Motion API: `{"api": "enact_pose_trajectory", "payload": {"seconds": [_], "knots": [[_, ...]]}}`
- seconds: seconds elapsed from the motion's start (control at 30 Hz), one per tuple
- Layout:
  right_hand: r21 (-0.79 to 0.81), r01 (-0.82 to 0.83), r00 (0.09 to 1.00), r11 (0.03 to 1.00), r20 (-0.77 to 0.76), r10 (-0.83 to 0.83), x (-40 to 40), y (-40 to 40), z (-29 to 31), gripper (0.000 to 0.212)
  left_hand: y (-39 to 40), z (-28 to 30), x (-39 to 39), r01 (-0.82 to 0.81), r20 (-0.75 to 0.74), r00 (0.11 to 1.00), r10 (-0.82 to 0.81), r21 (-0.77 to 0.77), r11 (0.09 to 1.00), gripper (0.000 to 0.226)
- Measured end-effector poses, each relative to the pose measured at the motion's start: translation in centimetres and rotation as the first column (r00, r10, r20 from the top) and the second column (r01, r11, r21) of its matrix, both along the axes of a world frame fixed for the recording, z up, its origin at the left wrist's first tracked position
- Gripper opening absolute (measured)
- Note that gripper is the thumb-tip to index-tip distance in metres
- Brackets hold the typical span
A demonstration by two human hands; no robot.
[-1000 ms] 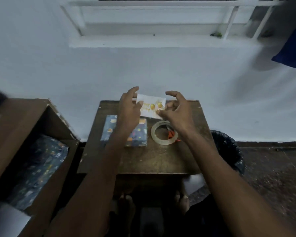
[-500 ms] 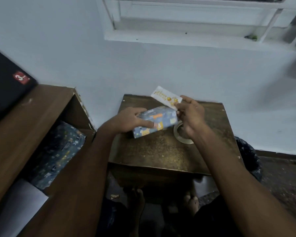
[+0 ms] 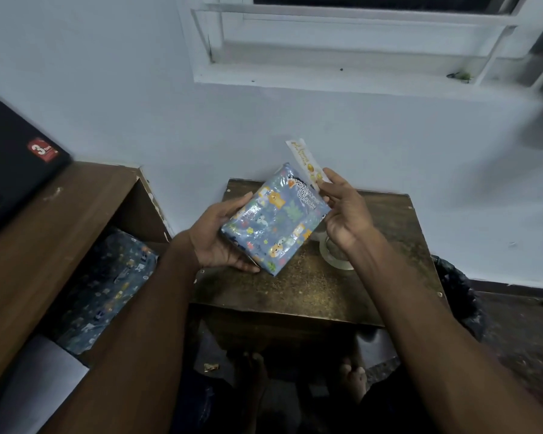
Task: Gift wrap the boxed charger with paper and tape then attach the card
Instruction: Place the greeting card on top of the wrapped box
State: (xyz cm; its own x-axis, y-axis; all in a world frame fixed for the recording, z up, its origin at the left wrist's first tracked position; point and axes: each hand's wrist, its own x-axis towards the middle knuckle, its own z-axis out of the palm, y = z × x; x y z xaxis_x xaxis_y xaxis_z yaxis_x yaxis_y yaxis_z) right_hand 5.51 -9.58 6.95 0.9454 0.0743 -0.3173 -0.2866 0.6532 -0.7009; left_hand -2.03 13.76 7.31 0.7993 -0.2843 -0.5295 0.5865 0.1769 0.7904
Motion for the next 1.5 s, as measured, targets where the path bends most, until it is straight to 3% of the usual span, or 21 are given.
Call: {"api": "enact_pose_trajectory", "payload": {"seconds": [0.23, 0.43, 0.5, 0.6, 0.7, 1.0, 1.07, 1.17, 1.27, 1.5], "knots": [[0.042, -0.007, 0.996, 0.999, 0.095, 0.003, -0.9, -0.4, 1.1, 0.05, -0.3, 0.0, 0.0, -0.039, -0.003, 0.999, 0.039, -0.054, 0.998, 0.057], [-0.171, 0.081, 0.984, 0.982, 0.169, -0.052, -1.5, 0.6, 1.3, 0.038, 0.1, -1.1, 0.0, 0.04, 0.037, 0.999, -0.037, -0.066, 0.997, 0.106], [-0.218, 0.003, 0.983, 0.976, 0.179, 0.037, -1.7, 0.0, 1.4, 0.038, 0.2, -1.3, 0.1, 0.028, 0.049, 0.999, -0.023, -0.101, 0.995, 0.104], [-0.275, -0.17, 0.952, 0.946, 0.203, 0.23, -1.8, -0.8, 1.5, 0.055, 0.4, -1.4, 0.3, -0.009, 0.075, 0.997, 0.019, -0.136, 0.991, 0.102], [-0.335, -0.214, 0.91, 0.918, 0.274, 0.312, -2.1, -0.5, 1.3, 0.062, 0.3, -1.5, 0.4, -0.036, 0.096, 0.994, 0.05, -0.144, 0.989, 0.099], [-0.397, -0.045, 0.933, 0.917, 0.31, 0.18, -2.4, 0.3, 0.8, 0.059, 0.5, -2.0, 0.9, -0.09, 0.104, 0.99, 0.1, -0.101, 0.991, 0.116], [-0.421, -0.007, 0.94, 0.907, 0.307, 0.15, -2.2, 0.5, 0.5, 0.058, 0.4, -2.0, 1.0, -0.083, 0.096, 0.991, 0.092, -0.098, 0.992, 0.108], [-0.409, -0.011, 0.944, 0.913, 0.297, 0.145, -2.0, 0.6, 0.3, 0.056, 0.3, -2.1, 1.0, -0.082, 0.093, 0.991, 0.091, -0.095, 0.992, 0.093], [-0.408, -0.013, 0.945, 0.913, 0.295, 0.145, -2.0, 0.6, 0.3, 0.056, 0.2, -2.1, 1.0, -0.056, 0.088, 0.994, 0.064, -0.092, 0.994, 0.108], [-0.387, -0.043, 0.941, 0.921, 0.295, 0.168, -1.9, 0.2, 0.5, 0.048, 0.2, -2.5, 1.3, -0.041, 0.103, 0.993, 0.054, -0.124, 0.991, 0.102]]}}
